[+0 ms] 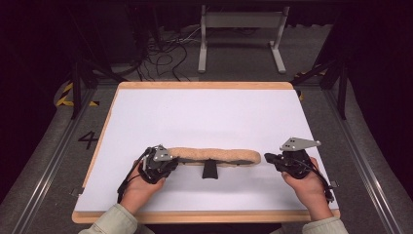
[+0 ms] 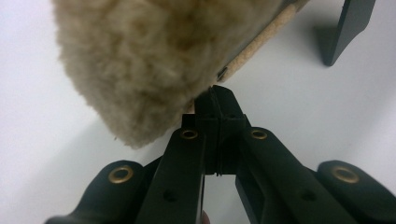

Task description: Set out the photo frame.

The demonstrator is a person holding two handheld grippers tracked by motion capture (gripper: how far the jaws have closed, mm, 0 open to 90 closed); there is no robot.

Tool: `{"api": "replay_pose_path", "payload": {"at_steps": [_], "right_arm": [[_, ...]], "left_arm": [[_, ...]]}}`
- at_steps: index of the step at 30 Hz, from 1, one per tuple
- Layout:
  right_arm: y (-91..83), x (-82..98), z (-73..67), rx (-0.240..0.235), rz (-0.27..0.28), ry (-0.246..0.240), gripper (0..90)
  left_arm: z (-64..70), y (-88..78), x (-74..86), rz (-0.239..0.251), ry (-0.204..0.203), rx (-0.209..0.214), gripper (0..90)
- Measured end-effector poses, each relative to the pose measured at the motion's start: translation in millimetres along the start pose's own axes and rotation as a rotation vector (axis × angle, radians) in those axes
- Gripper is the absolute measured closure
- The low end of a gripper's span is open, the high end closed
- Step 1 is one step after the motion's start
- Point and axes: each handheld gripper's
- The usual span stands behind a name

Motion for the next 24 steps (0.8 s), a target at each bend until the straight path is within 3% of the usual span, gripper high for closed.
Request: {"api": "replay_pose_path", "payload": {"at_steps": [11,24], "right_arm": [[12.9,-6.3,-7.4,0.005,-0.009,-0.031,90.0],[16.3,-5.1,-2.3,0.027,-0.016,-0.014,90.0]], "left_arm": [[-0.4,1.4,-0.3,0.011,0.001,-0.016,90.0],[-7.7,6.7,-2.5,0.031,-0.022,-0.039,90.0]]}}
Point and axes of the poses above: each handheld gripper's, and its own axes: y roughly forward along the jaws, x roughly out of its underside, z roughly to its right, and after that the axes turned 12 degrees about x, right-handed
